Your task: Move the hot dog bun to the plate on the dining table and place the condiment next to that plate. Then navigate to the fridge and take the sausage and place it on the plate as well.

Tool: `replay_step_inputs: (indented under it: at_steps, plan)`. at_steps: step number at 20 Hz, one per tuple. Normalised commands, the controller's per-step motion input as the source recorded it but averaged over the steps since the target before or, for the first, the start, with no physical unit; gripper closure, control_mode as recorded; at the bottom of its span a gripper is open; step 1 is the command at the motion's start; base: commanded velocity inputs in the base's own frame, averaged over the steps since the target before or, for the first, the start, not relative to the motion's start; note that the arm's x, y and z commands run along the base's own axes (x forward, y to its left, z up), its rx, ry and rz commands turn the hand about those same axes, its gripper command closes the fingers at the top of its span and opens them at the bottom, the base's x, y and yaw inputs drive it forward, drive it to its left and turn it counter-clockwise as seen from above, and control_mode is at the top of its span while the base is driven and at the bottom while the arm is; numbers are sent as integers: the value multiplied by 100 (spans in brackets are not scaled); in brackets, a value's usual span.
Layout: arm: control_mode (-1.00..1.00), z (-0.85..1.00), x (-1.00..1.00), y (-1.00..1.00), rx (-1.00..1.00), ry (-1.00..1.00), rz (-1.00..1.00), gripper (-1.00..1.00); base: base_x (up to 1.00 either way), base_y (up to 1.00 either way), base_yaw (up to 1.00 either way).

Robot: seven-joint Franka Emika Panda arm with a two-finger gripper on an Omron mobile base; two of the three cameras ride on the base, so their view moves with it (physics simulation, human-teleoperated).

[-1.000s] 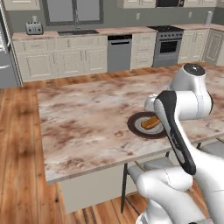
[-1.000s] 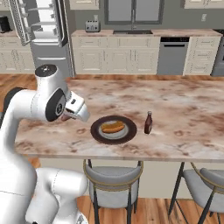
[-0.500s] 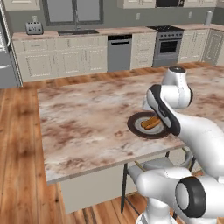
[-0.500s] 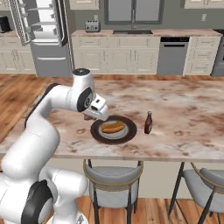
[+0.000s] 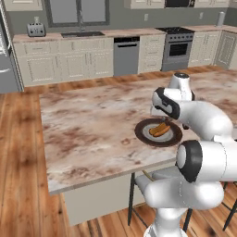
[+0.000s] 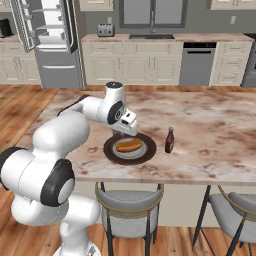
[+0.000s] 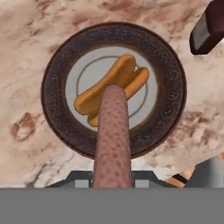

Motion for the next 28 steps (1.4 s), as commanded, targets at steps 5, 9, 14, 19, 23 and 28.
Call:
replay_step_inputs:
  at_steps: [5, 9, 14, 19, 23, 28]
  plan:
    - [-100, -44, 38, -18, 0, 0, 7, 100, 0, 0, 0]
    - [-100, -39, 20, -2, 0, 0, 10, 100, 0, 0, 0]
    - [-100, -28, 26, -2, 0, 0, 15, 100, 0, 0, 0]
    - [-100, -32, 15, -15, 0, 0, 21, 100, 0, 0, 0]
    - [-100, -33, 15, -23, 0, 0, 27, 100, 0, 0, 0]
    - [-100, -37, 23, -12, 0, 1, 25, 100, 0, 0, 0]
